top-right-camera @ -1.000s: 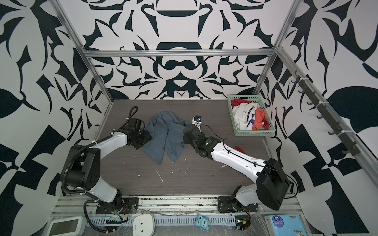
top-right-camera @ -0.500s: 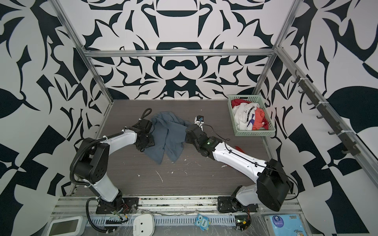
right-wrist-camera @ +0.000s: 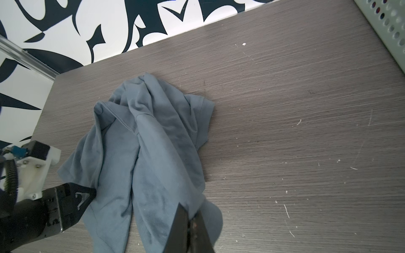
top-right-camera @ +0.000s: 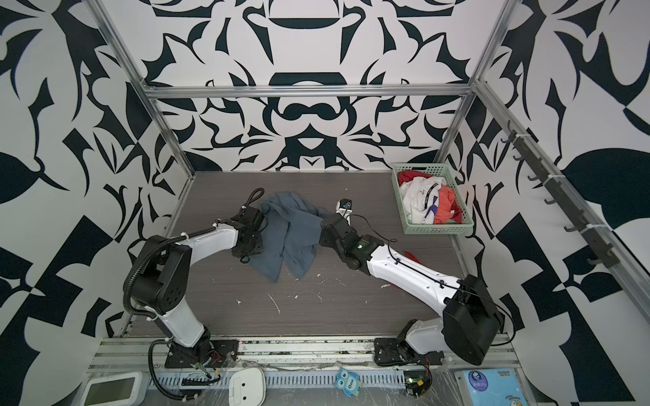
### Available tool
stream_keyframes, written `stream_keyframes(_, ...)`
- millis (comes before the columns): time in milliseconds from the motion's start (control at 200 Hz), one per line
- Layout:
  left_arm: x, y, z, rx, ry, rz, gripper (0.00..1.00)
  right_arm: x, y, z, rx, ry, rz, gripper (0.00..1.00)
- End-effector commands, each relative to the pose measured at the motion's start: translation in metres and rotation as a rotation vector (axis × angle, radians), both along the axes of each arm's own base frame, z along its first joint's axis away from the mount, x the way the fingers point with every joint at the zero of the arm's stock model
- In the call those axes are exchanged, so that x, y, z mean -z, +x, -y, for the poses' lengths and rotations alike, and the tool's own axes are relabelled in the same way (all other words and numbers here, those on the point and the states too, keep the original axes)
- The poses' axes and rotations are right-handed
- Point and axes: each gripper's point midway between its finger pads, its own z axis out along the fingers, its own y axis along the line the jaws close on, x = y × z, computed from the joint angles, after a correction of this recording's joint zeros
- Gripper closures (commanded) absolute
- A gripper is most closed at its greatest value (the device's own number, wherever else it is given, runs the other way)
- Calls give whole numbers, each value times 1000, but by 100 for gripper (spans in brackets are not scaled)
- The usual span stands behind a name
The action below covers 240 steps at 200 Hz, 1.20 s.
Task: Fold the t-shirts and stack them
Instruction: 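Grasp the t-shirt edge with the left gripper while the right gripper holds the hem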
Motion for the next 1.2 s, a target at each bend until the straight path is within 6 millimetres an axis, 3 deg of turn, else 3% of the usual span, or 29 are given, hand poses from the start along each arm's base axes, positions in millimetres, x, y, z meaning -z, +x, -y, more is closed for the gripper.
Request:
stream_keyframes(0,12,-6,-7,5,43,-40,64,-15,-1,7,21,22,33,100)
stream_keyframes(65,13,-6,-7,6,42,-40,70,-15,-1,8,23,24,33,100)
stream_keyframes(235,7,-4,-7,5,40,-19,100,-16,0,9,26,29,35,100)
stream_keyframes(440,-17,-2,-8,24,39,11,100,-24,4,6,14,37,49,100)
stream_keyframes(525,-27,-2,0,53,-5,25,89,-26,7,3,6,37,53,100)
stream_keyframes(615,-32,0,5,68,-28,30,87,-24,8,1,0,41,47,100)
stream_keyframes(715,-29,2,5,75,-16,13,87,-22,8,-1,-3,48,42,100)
stream_keyframes(830,-20,0,6,91,-7,-27,79,-19,7,0,-1,44,37,100)
stream_keyframes(980,-9,-5,5,95,3,-62,76,-18,6,2,1,43,34,100)
stream_keyframes(1195,-5,-5,1,81,23,-67,93,-17,7,3,7,40,34,100)
